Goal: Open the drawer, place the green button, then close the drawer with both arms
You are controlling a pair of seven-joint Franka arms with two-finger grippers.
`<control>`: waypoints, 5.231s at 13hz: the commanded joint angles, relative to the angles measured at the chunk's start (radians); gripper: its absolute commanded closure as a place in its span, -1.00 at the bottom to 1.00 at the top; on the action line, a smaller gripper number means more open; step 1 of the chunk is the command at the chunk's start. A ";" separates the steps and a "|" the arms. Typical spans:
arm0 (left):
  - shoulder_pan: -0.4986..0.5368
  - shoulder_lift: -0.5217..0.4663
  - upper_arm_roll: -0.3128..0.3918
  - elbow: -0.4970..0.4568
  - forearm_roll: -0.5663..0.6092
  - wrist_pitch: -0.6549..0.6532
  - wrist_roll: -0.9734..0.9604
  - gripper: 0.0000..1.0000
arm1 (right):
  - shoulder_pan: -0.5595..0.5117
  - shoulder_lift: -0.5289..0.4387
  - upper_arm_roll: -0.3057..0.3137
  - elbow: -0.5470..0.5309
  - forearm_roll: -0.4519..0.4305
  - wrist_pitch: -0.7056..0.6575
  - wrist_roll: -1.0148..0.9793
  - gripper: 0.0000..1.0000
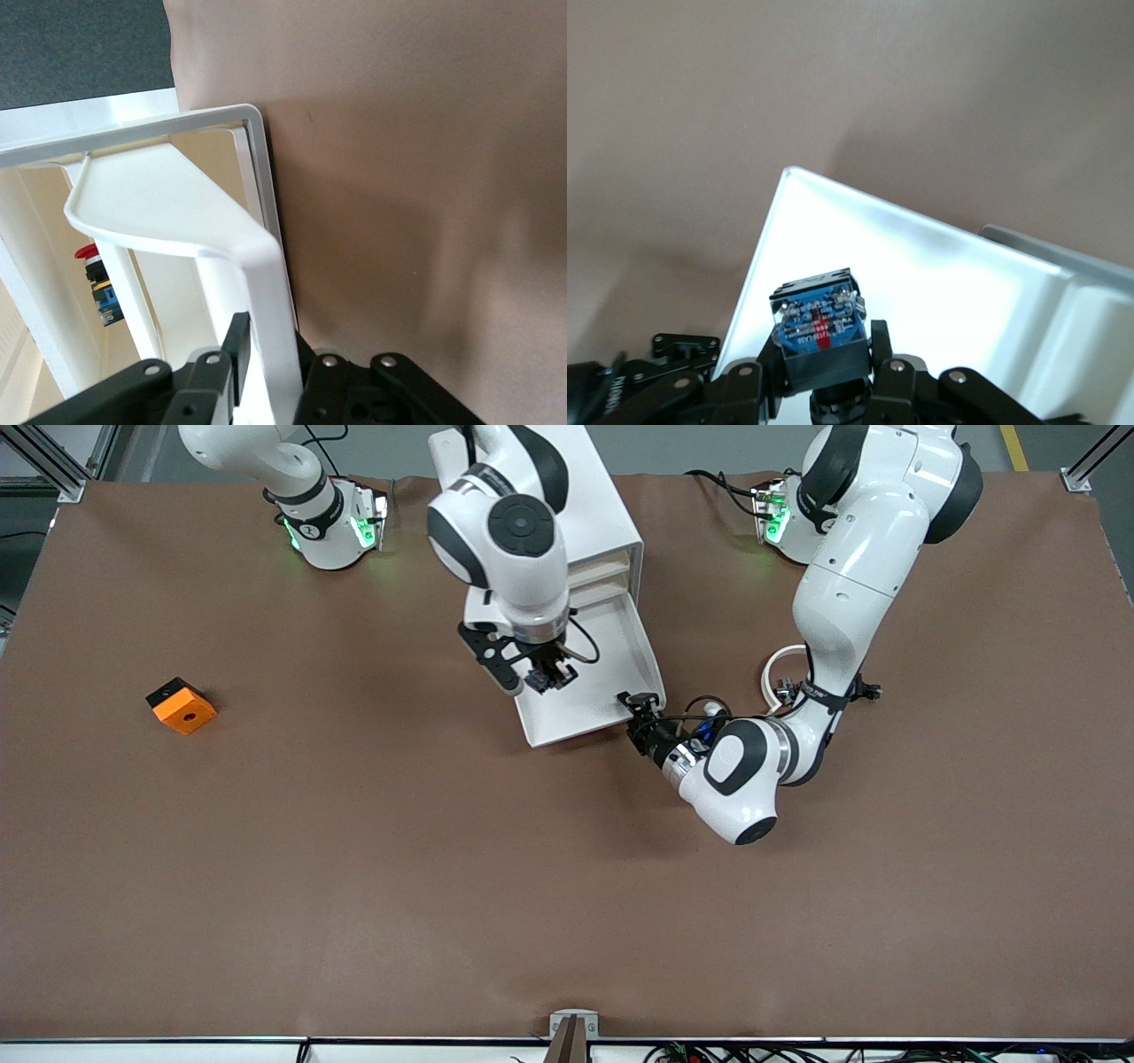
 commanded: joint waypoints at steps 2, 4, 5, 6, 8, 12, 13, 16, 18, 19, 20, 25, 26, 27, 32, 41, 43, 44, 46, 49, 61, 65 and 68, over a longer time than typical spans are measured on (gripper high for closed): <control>-0.006 -0.001 0.007 0.008 -0.025 0.016 0.019 0.04 | 0.082 0.102 -0.010 0.014 -0.068 0.074 0.149 1.00; -0.006 -0.003 0.007 0.008 -0.027 0.017 0.022 -1.00 | 0.102 0.136 -0.010 0.015 -0.094 0.106 0.194 1.00; -0.006 -0.003 0.007 0.008 -0.040 0.017 0.024 -1.00 | 0.105 0.148 -0.010 0.016 -0.104 0.120 0.211 1.00; -0.005 -0.004 0.007 0.008 -0.051 0.019 0.024 -1.00 | 0.105 0.154 -0.010 0.016 -0.108 0.121 0.213 1.00; -0.003 -0.006 0.007 0.008 -0.053 0.020 0.025 -1.00 | 0.104 0.156 -0.011 0.016 -0.110 0.121 0.213 1.00; 0.025 -0.023 -0.008 0.037 -0.051 0.020 0.027 -1.00 | 0.096 0.185 -0.013 0.022 -0.113 0.172 0.213 1.00; 0.034 -0.029 -0.008 0.046 -0.048 0.020 0.028 -1.00 | 0.092 0.191 -0.013 0.024 -0.111 0.187 0.211 1.00; 0.046 -0.067 -0.002 0.074 -0.037 0.020 0.094 -1.00 | 0.082 0.197 -0.013 0.027 -0.110 0.189 0.207 1.00; 0.048 -0.098 0.003 0.075 -0.012 0.020 0.190 -1.00 | 0.073 0.203 -0.013 0.033 -0.107 0.189 0.207 1.00; 0.048 -0.113 0.003 0.075 0.018 0.020 0.283 -1.00 | 0.069 0.211 -0.013 0.050 -0.105 0.189 0.205 1.00; 0.048 -0.121 0.004 0.077 0.048 0.020 0.392 -1.00 | 0.067 0.219 -0.013 0.068 -0.104 0.187 0.205 1.00; 0.034 -0.214 -0.005 0.066 0.350 0.126 0.885 -1.00 | 0.052 0.242 -0.013 0.099 -0.073 0.187 0.226 1.00; 0.023 -0.205 -0.003 0.063 0.377 0.149 0.952 -1.00 | 0.052 0.246 -0.013 0.106 -0.070 0.186 0.234 1.00; 0.016 -0.202 -0.005 0.049 0.412 0.219 0.983 -1.00 | 0.052 0.254 -0.013 0.113 -0.065 0.187 0.243 1.00; -0.030 -0.221 -0.006 -0.055 0.519 0.511 1.054 -1.00 | 0.052 0.259 -0.013 0.117 -0.061 0.181 0.240 -1.00; -0.116 -0.225 -0.005 -0.109 0.699 0.608 0.987 -1.00 | -0.039 0.216 -0.008 0.320 -0.055 -0.181 -0.092 -1.00; -0.129 -0.222 -0.003 -0.121 0.700 0.608 0.984 -1.00 | -0.088 0.155 -0.008 0.320 -0.055 -0.234 -0.291 -1.00; -0.139 -0.222 -0.002 -0.129 0.700 0.608 0.967 -1.00 | -0.109 0.135 -0.011 0.320 -0.056 -0.276 -0.394 -1.00; -0.156 -0.224 -0.005 -0.145 0.702 0.608 0.924 -1.00 | -0.164 0.093 -0.014 0.326 -0.059 -0.333 -0.581 -1.00; -0.187 -0.225 -0.003 -0.172 0.708 0.606 0.915 -1.00 | -0.270 0.027 -0.013 0.327 -0.055 -0.382 -0.802 -1.00; -0.251 -0.239 -0.173 -0.172 0.700 0.439 0.722 -1.00 | -0.822 -0.079 -0.017 0.326 -0.062 -0.604 -1.884 -1.00; -0.245 -0.227 -0.218 -0.173 0.653 0.439 0.677 -1.00 | -0.901 -0.123 -0.019 0.326 -0.070 -0.641 -1.923 -1.00; -0.245 -0.216 -0.236 -0.175 0.612 0.438 0.679 -1.00 | -0.909 -0.123 -0.019 0.359 -0.076 -0.670 -1.921 -1.00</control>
